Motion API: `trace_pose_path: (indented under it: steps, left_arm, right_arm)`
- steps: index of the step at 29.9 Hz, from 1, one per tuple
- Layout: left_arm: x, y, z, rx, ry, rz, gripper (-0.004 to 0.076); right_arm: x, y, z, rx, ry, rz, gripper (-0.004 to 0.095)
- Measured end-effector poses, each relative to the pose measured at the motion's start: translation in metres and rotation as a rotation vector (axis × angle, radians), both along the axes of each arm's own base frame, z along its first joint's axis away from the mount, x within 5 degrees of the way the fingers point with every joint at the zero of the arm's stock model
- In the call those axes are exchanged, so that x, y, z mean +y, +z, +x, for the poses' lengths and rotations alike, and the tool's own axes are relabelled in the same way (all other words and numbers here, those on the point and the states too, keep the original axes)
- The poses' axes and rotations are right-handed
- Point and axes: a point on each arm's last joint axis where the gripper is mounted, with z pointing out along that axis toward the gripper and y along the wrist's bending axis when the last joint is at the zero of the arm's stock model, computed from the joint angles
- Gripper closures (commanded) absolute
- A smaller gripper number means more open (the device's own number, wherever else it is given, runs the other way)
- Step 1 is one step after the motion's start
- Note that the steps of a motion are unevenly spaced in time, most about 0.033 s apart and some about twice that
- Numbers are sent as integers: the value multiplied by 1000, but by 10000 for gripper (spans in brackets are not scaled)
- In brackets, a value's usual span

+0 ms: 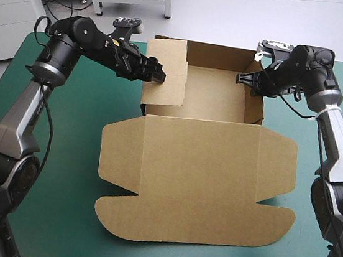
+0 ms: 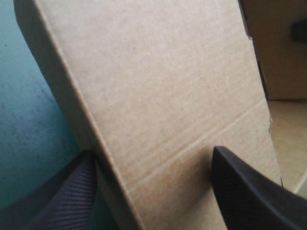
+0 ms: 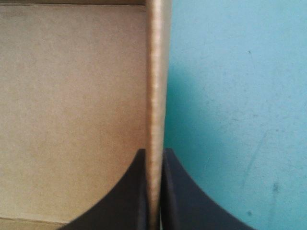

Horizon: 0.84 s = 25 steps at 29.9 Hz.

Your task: Fold the box

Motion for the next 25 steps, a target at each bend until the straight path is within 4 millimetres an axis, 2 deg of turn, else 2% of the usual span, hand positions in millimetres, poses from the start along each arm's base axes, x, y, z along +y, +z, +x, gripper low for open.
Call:
trace_pose_path:
  steps: [5,11,20,25]
  left_arm:
    - [-7,-8,11,10,26,60,281]
    - [-8,-5,12,-10,54,105,317]
    - [-21,-21,16,17,39,140,316]
    - [-24,-21,16,24,32,127,316]
  right_arm:
    - [0,-1,-1,9,-10,-12,923]
    - [-1,-2,-1,19,-23,-12,920]
    - [-3,-4,-2,40,-32,-33,920]
    - [-2,-3,-2,35,-35,-17,920]
